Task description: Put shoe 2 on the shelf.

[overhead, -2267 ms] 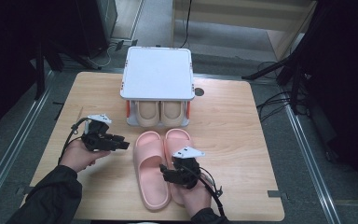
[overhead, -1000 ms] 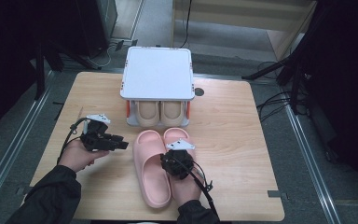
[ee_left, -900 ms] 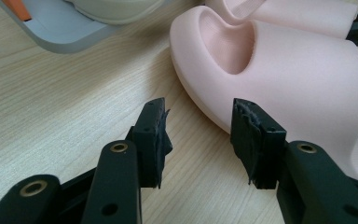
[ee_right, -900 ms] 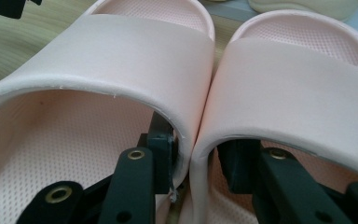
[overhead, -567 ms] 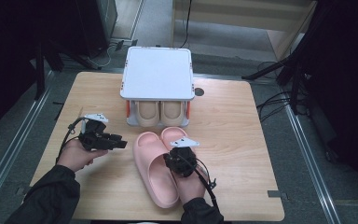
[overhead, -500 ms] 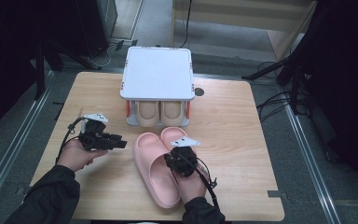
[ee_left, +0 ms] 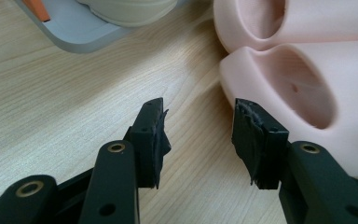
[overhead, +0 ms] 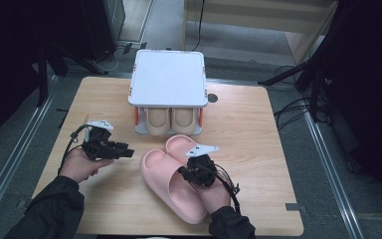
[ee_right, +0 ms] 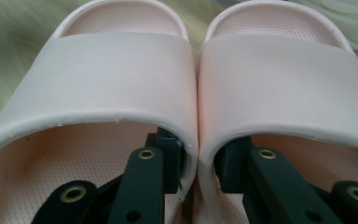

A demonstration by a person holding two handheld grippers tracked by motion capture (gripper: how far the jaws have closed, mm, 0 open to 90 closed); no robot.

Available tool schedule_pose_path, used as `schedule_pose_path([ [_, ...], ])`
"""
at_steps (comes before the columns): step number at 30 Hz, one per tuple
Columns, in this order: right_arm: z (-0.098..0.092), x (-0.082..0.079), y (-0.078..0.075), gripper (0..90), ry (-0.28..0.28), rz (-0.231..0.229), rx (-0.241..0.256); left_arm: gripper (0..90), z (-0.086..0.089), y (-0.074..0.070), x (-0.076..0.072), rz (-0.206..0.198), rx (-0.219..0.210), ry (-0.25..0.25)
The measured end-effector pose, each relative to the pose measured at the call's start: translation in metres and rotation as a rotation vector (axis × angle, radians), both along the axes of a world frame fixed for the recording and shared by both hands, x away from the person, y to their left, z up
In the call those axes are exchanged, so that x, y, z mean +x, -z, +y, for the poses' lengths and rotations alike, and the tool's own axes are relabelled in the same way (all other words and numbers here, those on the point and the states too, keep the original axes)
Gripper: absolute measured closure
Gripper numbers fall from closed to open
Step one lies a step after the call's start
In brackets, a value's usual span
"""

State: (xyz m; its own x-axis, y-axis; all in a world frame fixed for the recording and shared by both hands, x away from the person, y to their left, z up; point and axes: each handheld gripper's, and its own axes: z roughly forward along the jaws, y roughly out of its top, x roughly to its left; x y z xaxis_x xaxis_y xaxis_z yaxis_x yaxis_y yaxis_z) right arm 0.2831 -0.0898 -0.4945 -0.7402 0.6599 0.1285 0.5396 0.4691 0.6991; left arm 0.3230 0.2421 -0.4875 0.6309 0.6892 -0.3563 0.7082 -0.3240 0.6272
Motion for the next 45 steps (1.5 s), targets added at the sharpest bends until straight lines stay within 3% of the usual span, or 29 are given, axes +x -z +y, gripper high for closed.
schedule_pose_path([
  [4,-0.004,0.002,-0.007,74.8,-0.033,0.013,-0.002,52.8,0.001,0.000,0.000,0.000,0.001,-0.003],
  [9,-0.004,0.005,-0.020,74.7,-0.109,-0.012,-0.009,52.2,0.003,0.000,0.000,0.000,0.004,-0.007],
  [16,-0.002,0.009,-0.039,74.5,-0.189,0.011,0.013,51.8,0.005,0.000,0.000,0.001,0.003,-0.016],
  [23,-0.003,0.014,-0.065,74.4,-0.229,0.006,0.056,51.6,0.006,0.000,0.000,0.002,0.005,-0.017],
  [30,0.001,0.021,-0.097,74.4,-0.288,-0.009,0.048,50.6,0.008,0.001,-0.001,0.007,0.006,-0.020],
  [34,0.003,0.026,-0.112,74.4,-0.297,-0.010,0.050,50.8,0.010,0.000,-0.002,-0.001,0.008,-0.025],
  [45,0.012,0.047,-0.162,74.3,-0.248,-0.049,0.019,50.5,0.012,0.000,-0.006,-0.003,0.011,-0.032],
])
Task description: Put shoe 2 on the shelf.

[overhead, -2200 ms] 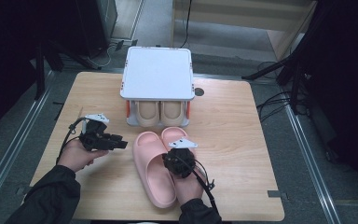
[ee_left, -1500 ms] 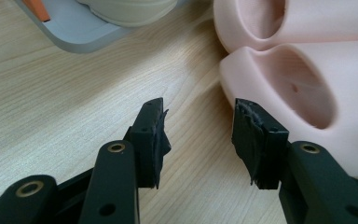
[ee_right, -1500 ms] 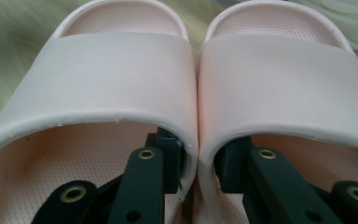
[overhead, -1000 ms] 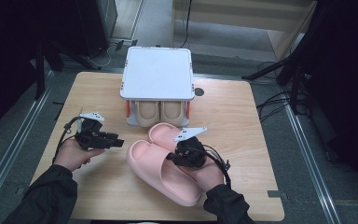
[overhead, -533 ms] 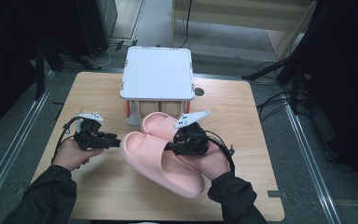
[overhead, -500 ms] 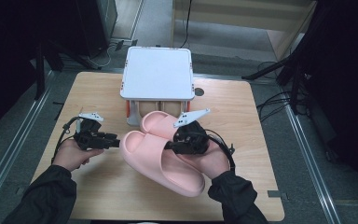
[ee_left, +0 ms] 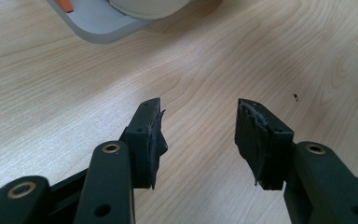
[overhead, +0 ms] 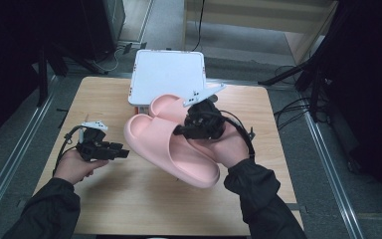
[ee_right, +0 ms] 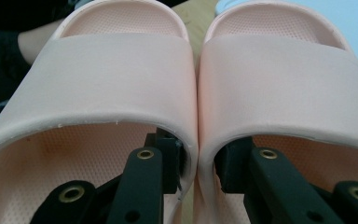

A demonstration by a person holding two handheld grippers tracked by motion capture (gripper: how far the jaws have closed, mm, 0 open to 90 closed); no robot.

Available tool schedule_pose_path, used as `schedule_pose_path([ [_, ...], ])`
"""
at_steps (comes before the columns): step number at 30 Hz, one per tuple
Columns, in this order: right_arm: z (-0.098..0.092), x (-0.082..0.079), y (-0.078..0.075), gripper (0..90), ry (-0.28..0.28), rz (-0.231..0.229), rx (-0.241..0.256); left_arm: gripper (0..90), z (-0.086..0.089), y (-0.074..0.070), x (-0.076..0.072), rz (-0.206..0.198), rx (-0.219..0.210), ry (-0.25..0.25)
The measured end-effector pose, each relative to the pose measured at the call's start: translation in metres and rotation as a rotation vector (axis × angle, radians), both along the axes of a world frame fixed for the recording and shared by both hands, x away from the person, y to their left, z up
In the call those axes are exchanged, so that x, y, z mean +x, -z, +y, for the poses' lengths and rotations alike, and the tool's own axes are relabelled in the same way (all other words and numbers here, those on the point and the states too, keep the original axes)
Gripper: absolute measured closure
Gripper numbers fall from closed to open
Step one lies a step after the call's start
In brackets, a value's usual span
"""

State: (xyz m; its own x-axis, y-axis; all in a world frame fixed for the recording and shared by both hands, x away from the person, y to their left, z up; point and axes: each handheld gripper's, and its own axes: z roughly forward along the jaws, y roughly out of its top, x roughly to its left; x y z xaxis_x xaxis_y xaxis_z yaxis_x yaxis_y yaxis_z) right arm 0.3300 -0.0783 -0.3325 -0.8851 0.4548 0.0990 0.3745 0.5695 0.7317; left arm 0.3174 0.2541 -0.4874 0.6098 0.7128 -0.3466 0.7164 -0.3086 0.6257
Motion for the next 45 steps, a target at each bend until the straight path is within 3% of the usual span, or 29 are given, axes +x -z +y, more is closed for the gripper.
schedule_pose_path([
  [8,0.009,0.025,-0.032,74.2,0.002,-0.035,0.014,50.0,0.002,0.000,-0.004,-0.001,-0.006,-0.002],
  [13,0.019,0.047,-0.043,74.2,0.060,-0.044,-0.007,49.8,0.003,0.000,-0.007,-0.001,-0.003,0.000],
  [20,0.048,0.089,-0.042,74.1,0.223,-0.038,-0.066,49.4,0.001,0.000,-0.006,-0.007,0.006,0.017],
  [28,0.071,0.137,-0.035,74.1,0.407,-0.046,-0.063,49.2,-0.004,0.000,-0.004,0.001,0.009,0.039],
  [41,0.096,0.183,-0.023,73.9,0.634,-0.029,-0.065,49.1,-0.010,0.002,-0.001,0.007,0.031,0.056],
  [45,0.105,0.189,-0.018,73.7,0.725,-0.056,-0.079,49.2,-0.012,0.001,0.000,0.007,0.030,0.058],
])
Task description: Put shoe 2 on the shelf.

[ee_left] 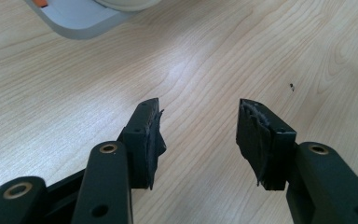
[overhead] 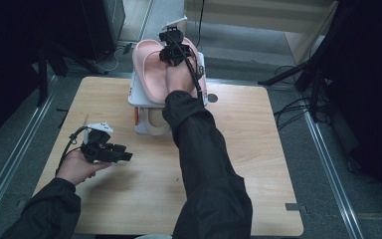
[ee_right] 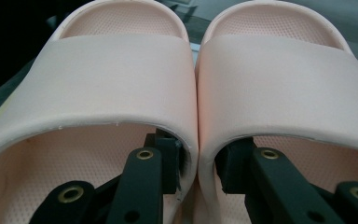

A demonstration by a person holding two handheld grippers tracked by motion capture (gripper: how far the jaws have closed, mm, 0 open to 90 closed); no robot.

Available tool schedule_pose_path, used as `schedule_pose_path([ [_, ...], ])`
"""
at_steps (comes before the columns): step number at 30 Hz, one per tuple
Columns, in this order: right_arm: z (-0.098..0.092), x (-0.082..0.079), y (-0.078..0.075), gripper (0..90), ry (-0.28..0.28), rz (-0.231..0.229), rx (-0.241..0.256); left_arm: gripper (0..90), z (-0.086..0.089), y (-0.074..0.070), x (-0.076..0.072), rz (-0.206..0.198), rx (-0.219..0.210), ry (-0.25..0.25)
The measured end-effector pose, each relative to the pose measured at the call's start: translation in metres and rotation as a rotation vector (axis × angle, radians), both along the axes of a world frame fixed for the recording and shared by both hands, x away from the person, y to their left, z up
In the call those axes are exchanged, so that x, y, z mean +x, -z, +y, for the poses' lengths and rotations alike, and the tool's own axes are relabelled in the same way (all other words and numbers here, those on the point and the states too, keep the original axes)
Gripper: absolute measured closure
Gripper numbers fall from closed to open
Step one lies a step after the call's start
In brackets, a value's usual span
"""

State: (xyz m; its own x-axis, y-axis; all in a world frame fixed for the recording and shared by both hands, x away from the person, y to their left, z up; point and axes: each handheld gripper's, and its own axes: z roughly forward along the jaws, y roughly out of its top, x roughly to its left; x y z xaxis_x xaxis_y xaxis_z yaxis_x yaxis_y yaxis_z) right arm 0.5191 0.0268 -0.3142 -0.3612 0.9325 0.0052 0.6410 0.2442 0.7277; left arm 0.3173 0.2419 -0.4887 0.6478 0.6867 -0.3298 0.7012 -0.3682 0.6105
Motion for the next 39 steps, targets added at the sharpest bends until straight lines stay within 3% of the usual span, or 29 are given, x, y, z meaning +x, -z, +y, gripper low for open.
schedule_pose_path([
  [3,0.005,0.004,0.004,73.6,0.072,0.003,-0.014,49.1,-0.002,0.000,-0.001,-0.008,0.025,0.016],
  [13,0.016,0.012,0.015,72.0,0.167,0.043,-0.011,49.1,-0.004,0.000,0.000,-0.006,0.016,0.021],
  [23,0.018,0.009,0.019,70.8,0.172,0.003,-0.029,49.2,-0.004,0.000,-0.002,-0.006,0.027,0.021],
  [33,0.017,0.007,0.023,59.5,0.141,-0.007,-0.041,49.0,-0.003,0.000,-0.002,-0.004,0.022,0.021],
  [39,0.014,0.005,0.024,54.1,0.110,-0.007,-0.023,48.8,-0.004,0.001,-0.002,-0.007,0.027,0.022],
])
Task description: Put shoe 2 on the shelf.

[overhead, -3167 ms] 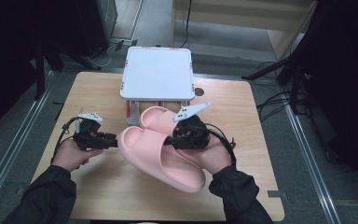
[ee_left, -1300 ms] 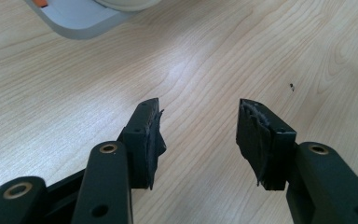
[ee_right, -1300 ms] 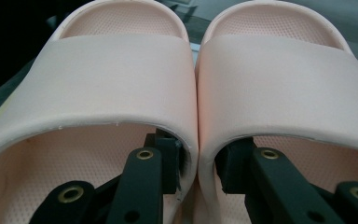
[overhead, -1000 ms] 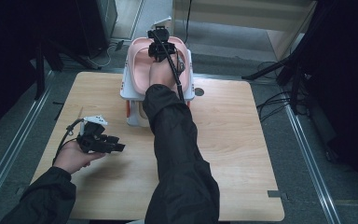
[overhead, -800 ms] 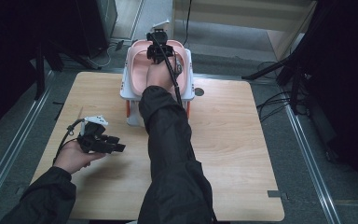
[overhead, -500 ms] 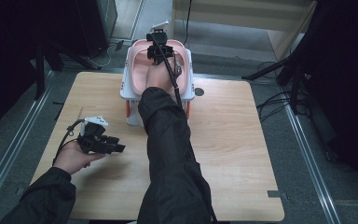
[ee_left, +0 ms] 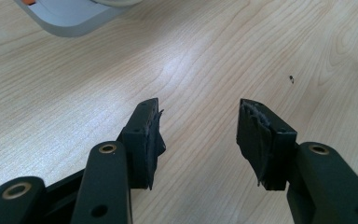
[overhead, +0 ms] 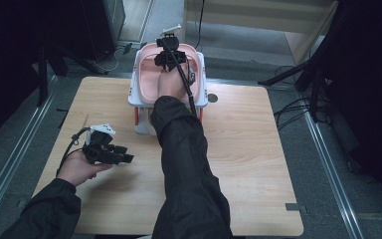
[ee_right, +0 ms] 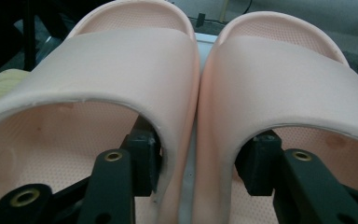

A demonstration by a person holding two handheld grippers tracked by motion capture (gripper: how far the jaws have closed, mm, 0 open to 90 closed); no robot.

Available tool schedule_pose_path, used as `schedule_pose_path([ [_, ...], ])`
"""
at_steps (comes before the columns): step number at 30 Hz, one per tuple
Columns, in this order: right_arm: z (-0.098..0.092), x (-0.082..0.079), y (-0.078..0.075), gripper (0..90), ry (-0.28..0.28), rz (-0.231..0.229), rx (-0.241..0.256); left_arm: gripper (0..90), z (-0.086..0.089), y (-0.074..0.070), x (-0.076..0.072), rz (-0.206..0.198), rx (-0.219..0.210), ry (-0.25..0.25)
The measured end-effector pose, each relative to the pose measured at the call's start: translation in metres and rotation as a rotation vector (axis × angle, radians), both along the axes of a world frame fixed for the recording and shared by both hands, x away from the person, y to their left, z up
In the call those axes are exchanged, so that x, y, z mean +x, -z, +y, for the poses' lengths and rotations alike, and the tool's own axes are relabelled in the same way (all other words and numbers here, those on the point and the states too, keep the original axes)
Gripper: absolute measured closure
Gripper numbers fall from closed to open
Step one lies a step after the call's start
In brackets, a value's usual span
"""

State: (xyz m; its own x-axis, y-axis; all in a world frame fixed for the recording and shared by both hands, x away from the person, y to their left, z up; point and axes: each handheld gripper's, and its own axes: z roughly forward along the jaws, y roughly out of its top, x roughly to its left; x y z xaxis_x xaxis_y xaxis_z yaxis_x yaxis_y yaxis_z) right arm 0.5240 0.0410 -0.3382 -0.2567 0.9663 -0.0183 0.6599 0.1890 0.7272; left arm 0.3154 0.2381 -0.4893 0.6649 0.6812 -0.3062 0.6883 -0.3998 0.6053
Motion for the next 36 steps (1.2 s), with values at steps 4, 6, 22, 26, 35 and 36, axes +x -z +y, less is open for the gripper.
schedule_pose_path([
  [4,-0.002,-0.005,-0.002,48.5,-0.034,-0.004,0.018,48.6,0.000,0.000,0.000,0.001,-0.001,-0.001],
  [6,-0.004,-0.007,-0.002,47.4,-0.047,-0.001,0.029,48.5,0.000,0.000,0.000,0.000,0.001,-0.001],
  [22,-0.027,-0.032,-0.005,45.1,-0.195,0.019,0.067,48.3,-0.001,0.002,0.002,0.005,0.012,-0.005],
  [26,-0.028,-0.042,-0.004,46.6,-0.244,0.007,0.021,48.2,-0.001,0.003,0.005,0.011,0.016,-0.004],
  [35,-0.036,-0.061,-0.005,56.6,-0.368,0.001,0.086,48.2,0.000,0.004,0.006,0.011,0.016,-0.019],
  [36,-0.037,-0.063,-0.005,57.9,-0.380,-0.002,0.086,48.2,0.001,0.004,0.006,0.010,0.018,-0.019],
])
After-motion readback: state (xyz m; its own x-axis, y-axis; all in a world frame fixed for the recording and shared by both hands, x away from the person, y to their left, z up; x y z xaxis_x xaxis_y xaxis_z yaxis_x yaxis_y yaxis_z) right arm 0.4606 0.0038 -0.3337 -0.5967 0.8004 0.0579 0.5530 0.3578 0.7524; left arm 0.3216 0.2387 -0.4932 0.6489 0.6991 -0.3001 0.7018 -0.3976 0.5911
